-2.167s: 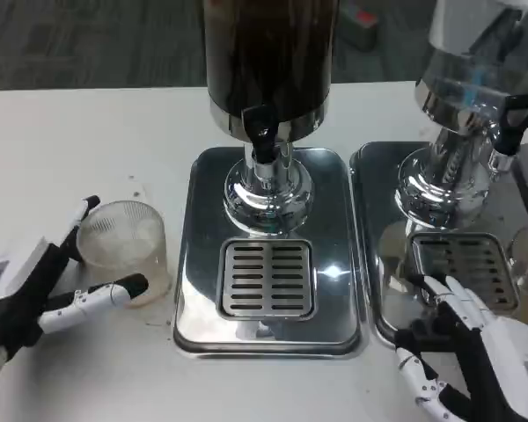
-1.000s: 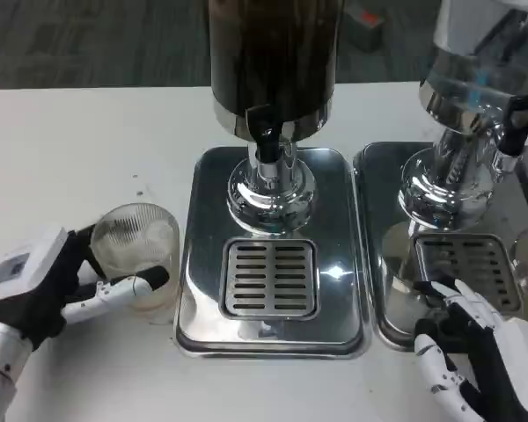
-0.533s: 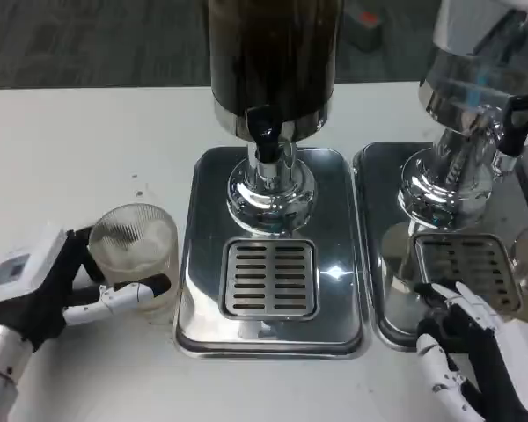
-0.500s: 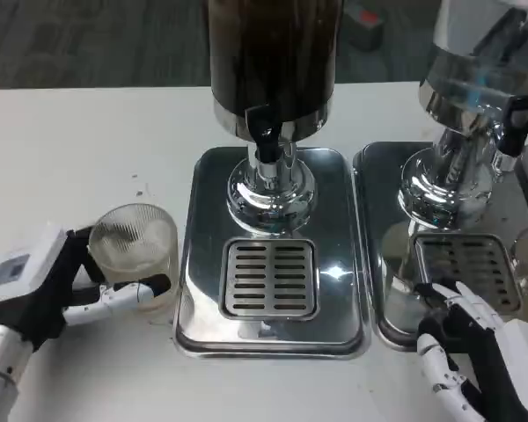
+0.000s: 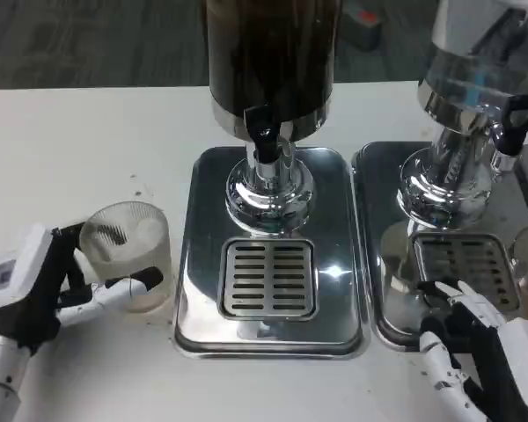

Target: Grasp the cup under the faucet to collect the drink, then remove the cup.

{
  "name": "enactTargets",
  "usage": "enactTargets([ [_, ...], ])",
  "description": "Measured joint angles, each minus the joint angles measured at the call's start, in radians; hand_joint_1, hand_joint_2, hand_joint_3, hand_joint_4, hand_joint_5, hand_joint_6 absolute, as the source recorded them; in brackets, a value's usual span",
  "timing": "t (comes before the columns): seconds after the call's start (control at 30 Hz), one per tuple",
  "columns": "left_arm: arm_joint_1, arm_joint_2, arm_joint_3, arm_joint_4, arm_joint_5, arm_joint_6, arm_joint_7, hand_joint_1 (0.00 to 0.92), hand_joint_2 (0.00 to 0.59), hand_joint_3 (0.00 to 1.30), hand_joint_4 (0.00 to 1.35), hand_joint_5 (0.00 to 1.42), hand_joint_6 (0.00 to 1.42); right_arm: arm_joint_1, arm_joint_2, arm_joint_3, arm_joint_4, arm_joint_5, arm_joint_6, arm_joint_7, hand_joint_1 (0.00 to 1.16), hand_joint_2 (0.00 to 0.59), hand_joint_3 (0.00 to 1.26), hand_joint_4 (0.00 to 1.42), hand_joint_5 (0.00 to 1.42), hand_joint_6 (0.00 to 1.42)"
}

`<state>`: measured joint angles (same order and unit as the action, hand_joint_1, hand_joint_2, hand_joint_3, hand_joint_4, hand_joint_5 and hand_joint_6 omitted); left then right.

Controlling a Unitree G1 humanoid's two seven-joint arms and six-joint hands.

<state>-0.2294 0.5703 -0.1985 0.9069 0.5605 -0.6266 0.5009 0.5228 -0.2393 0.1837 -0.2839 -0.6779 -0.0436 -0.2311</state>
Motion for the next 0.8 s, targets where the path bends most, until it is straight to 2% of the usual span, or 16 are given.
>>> enactTargets([
  [0.5, 0.027, -0.001, 0.001, 0.005, 0.001, -0.001, 0.097, 0.276, 0.094, 0.71, 0.84, 1.07, 1.42, -0.002, 0.006, -0.003, 0.001, 0.005, 0.000, 0.000, 0.01, 0.494, 0.23, 0.11, 0.09, 0.23],
  [0.8, 0.044, 0.002, 0.012, 0.000, 0.001, -0.020, 0.107, 0.270, 0.094, 0.71, 0.84, 1.08, 1.42, -0.005, 0.006, -0.004, 0.003, 0.007, 0.000, 0.000, 0.02, 0.496, 0.23, 0.11, 0.09, 0.23],
])
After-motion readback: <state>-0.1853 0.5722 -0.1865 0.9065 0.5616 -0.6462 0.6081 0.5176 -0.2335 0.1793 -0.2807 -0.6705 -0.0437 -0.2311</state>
